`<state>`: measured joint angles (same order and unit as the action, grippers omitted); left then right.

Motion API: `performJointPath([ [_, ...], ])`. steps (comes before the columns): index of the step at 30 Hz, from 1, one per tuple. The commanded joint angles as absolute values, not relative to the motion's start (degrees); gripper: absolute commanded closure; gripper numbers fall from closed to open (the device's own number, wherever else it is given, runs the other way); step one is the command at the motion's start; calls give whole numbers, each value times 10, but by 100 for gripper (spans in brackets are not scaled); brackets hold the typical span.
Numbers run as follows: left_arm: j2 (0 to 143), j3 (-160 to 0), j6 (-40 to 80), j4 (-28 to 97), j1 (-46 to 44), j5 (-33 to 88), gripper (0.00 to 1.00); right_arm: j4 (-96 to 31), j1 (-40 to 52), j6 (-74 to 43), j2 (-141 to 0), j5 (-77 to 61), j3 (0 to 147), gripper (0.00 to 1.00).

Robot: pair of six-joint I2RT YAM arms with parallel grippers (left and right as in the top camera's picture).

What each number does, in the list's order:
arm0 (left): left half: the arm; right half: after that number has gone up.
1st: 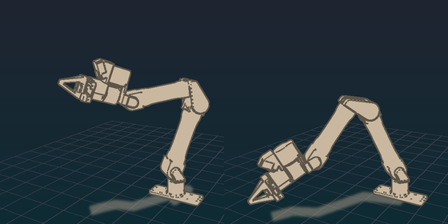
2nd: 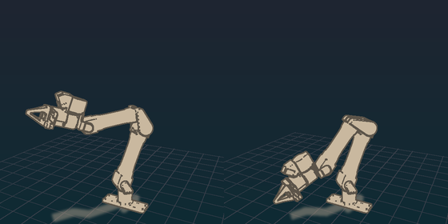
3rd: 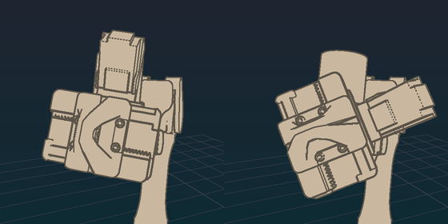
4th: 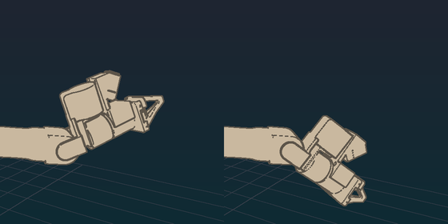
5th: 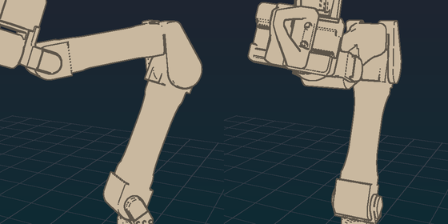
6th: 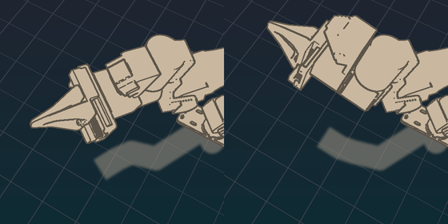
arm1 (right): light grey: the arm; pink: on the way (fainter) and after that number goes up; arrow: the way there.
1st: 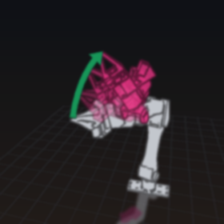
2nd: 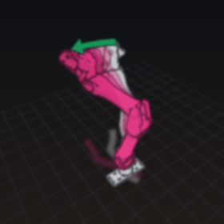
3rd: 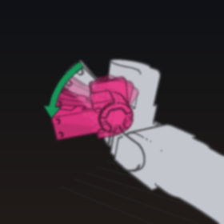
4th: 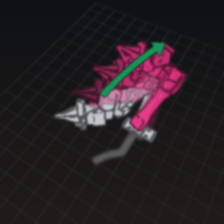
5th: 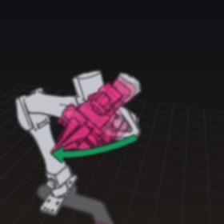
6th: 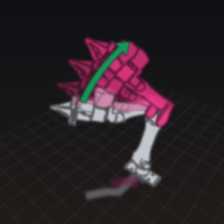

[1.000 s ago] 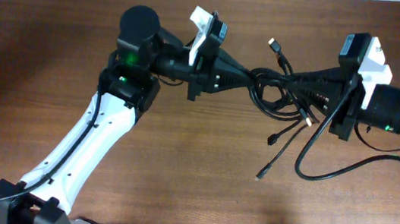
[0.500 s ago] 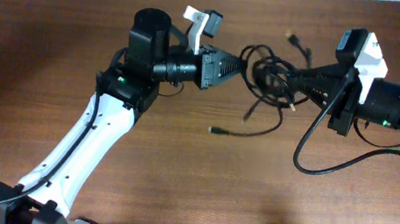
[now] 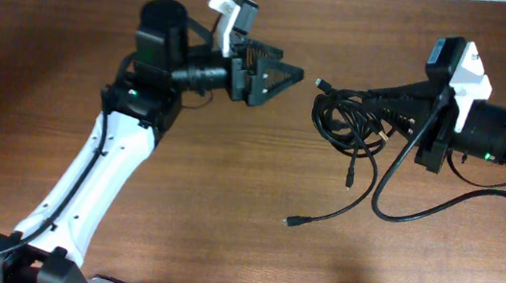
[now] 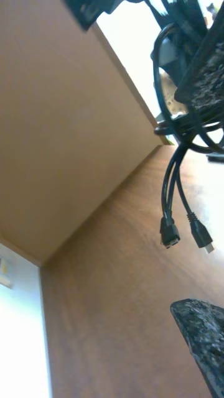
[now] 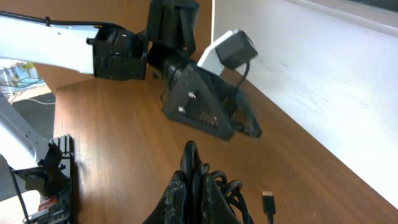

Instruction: Untangle cables

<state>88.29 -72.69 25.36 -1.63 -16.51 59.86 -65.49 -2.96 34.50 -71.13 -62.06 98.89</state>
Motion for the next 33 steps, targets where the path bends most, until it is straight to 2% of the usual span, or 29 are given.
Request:
performJointPath([
  [1,881,-726,177,-61,-135,702,0,-652,-30,343,-701,-643,997,96],
  [8,881,-726,120,-173,-147,832,1,-653,-30,343,-701,-705,997,96],
  [17,881,-726,29,-201,-175,862,1,-653,-30,343,-701,-746,997,96],
  [26,881,-726,29,-206,-199,862,0,-653,-30,343,-701,-750,997,96],
  [31,881,-726,29,-211,-227,862,17,-653,-30,343,-701,-747,997,96],
  [32,881,-726,29,-216,-229,862,23,-653,-30,343,-701,-746,997,96],
  [33,881,-726,29,-223,-231,862,41,-653,-30,343,-701,-743,997,96],
])
